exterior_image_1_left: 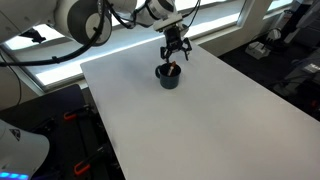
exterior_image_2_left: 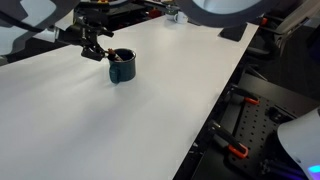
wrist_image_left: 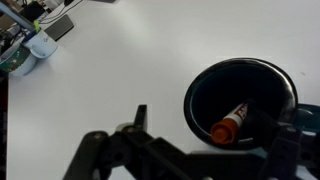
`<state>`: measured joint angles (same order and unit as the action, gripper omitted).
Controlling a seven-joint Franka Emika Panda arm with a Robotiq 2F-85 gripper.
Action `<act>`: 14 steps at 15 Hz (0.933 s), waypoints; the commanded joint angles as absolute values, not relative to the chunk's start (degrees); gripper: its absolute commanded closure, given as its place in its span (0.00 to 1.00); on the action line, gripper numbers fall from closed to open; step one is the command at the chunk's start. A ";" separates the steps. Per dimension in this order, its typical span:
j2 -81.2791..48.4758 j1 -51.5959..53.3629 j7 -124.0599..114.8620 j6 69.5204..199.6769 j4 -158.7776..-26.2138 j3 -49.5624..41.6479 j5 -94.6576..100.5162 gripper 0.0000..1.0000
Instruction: Put the marker on the table
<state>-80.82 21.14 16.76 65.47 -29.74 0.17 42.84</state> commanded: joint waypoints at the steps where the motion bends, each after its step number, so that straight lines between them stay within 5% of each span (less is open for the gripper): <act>1: -81.13 20.87 19.67 67.02 -28.61 -0.32 43.68 0.00; 3: -81.05 20.59 20.30 67.18 -28.55 -0.31 43.55 0.09; 7: -81.06 20.42 20.99 67.94 -28.63 -0.30 43.55 0.54; 10: -81.04 20.30 20.67 67.72 -28.61 -0.30 43.43 0.58; 11: -81.04 20.29 20.49 67.54 -28.61 -0.31 43.39 0.53; 12: -81.03 20.30 20.35 67.27 -28.67 -0.35 43.39 0.30; 14: -80.95 20.15 20.02 66.54 -28.84 -0.14 42.96 0.25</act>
